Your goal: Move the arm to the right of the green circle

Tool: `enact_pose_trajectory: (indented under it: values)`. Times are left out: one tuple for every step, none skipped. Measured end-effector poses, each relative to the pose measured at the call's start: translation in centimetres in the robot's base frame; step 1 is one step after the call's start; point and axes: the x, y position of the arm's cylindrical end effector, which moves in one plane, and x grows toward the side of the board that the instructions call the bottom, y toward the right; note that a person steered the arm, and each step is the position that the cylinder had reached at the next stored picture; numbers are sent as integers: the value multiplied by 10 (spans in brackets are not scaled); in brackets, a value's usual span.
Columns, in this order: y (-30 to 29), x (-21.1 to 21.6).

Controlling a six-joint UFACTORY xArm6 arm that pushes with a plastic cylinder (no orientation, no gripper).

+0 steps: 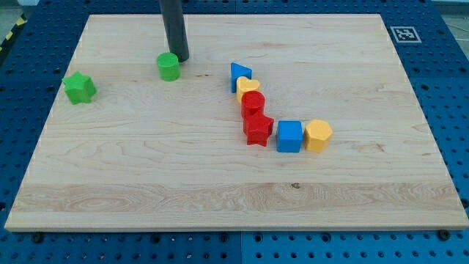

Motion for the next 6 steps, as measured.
enact_pose_trajectory:
  values:
    - [2, 0]
    - [12, -2]
    - [25, -2]
    - [29, -2]
    - [36, 14]
    - [36, 25]
